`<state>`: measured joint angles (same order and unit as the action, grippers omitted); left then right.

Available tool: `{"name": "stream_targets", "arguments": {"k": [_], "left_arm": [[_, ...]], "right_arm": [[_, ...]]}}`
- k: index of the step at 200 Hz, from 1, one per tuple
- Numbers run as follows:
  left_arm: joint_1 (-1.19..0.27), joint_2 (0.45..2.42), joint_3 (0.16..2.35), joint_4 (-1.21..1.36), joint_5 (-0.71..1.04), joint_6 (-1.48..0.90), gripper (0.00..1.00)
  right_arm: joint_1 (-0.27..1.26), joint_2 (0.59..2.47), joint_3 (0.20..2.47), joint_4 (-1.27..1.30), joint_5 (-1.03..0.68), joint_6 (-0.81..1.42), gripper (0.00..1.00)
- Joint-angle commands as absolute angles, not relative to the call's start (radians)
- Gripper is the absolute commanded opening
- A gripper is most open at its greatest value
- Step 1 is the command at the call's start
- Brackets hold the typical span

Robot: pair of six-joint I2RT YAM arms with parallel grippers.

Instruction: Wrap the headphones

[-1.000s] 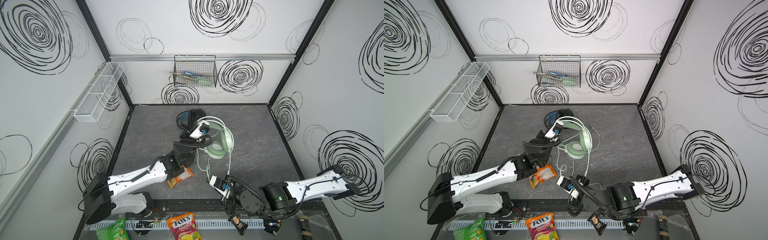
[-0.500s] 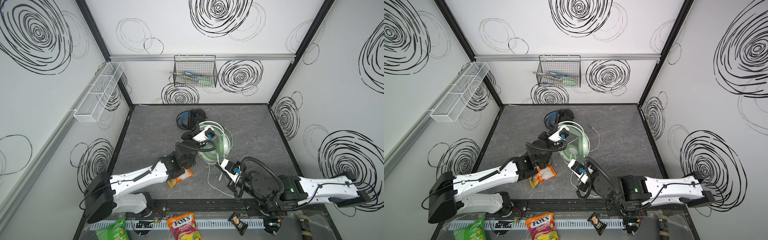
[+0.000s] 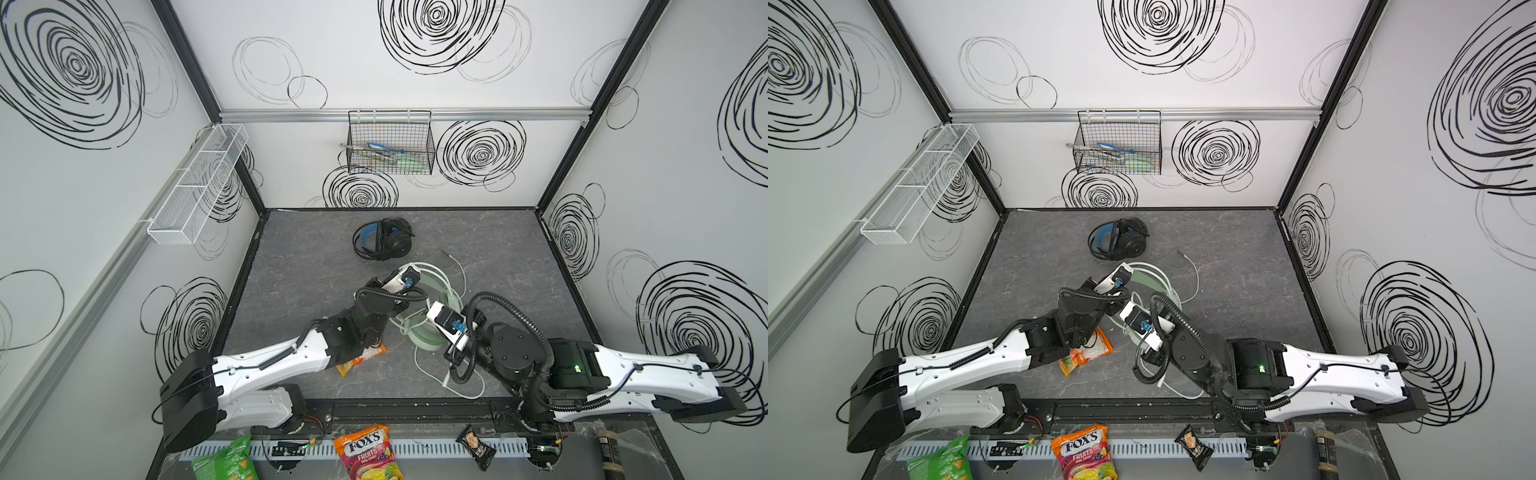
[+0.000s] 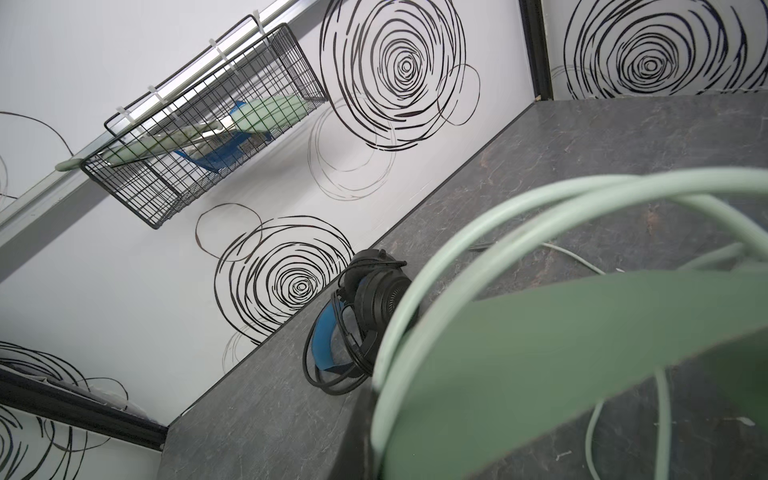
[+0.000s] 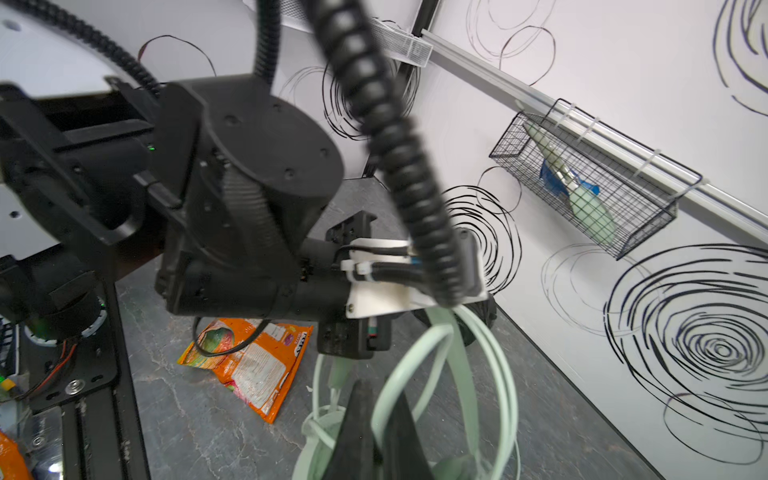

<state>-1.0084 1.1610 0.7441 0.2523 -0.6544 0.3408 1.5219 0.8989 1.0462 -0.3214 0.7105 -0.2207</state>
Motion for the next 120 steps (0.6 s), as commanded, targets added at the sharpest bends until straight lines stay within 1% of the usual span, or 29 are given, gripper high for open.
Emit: {"name": "stream_targets", "arguments": {"k": [1,41,85,120], "left_arm": [[-1.039,1.098,0.763,0.314,-0.685,0.295,0.0],[-1.066,1.059,0.77,0.255,-0.704,0.314,0.0],[-1.087,1.002,0.756,0.179,-0.708,0.288,0.0],[-1.12,0.988,0.757,0.119,-0.686,0.275,0.0]], "right_arm": [[1.477,0.888,1.113,-0.331,0.733,-0.27,0.0],[1.406,0.896,1.173,-0.354,0.785,-0.332,0.0],[1.291,0.832,1.194,-0.326,0.771,-0.381,0.0],[1.237,0.835,1.202,-0.349,0.755,-0.388,0.0]]}}
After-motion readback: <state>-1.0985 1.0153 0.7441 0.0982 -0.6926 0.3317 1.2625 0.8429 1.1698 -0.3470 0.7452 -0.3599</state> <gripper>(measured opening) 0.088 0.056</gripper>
